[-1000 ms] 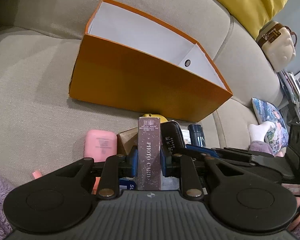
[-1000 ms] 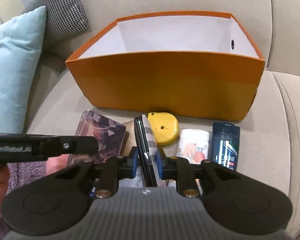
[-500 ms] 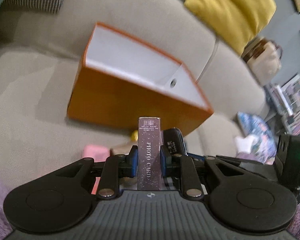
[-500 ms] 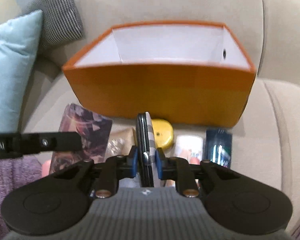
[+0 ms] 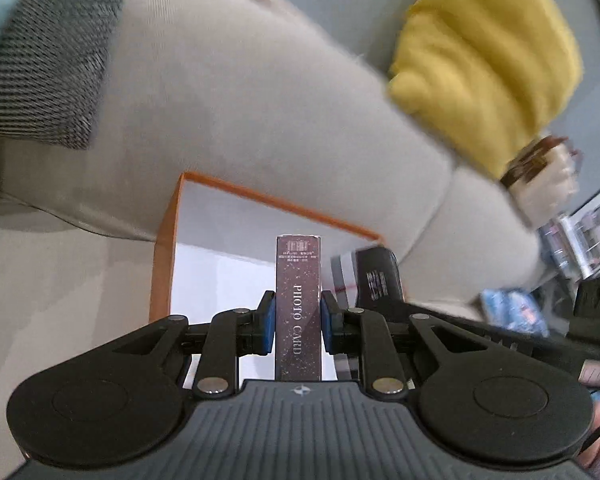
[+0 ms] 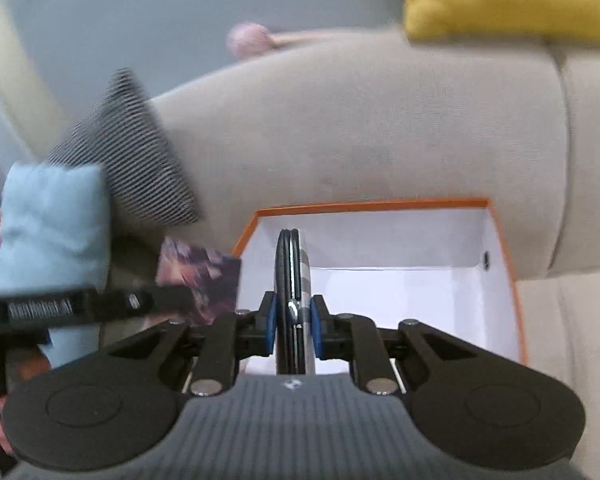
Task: Organize rigid objects
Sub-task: 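Carry the photo card box and plaid case over the orange box with both grippers, then open the left gripper to drop the card box while the right gripper lowers the plaid case inside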
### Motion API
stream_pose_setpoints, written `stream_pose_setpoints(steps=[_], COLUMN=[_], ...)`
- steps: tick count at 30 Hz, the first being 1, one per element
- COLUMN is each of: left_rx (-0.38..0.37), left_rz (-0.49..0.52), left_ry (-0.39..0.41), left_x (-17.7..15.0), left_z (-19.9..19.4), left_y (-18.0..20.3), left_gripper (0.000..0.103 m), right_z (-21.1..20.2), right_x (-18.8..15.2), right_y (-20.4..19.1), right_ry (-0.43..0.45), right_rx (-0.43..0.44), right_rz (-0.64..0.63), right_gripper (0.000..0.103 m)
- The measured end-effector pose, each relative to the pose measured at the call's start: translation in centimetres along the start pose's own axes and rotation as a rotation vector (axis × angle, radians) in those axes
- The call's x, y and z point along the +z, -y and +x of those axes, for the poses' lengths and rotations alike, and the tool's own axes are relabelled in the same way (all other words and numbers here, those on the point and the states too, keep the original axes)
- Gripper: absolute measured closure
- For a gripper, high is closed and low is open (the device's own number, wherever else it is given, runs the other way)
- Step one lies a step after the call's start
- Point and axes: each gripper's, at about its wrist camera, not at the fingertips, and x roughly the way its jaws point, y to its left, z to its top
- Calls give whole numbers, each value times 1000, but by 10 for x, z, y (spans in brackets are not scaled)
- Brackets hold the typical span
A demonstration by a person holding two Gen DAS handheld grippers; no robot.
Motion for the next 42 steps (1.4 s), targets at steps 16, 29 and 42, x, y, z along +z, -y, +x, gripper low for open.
stream_pose_setpoints(steps=[16,29,42], left_rx=[302,420,420], left_rz=[168,304,281], left_ry=[-261,-279,-55], left_x=[49,34,27], left_z=[152,173,83], left_y=[10,22,17], left_gripper=[79,75,71], right_z=[159,169,165], right_x=[31,27,35], right_y=[65,66,34], right_ry=[-261,-271,-248], right_rx=[-45,-38,60], right_rz=[336,377,320], right_gripper=[86,86,85])
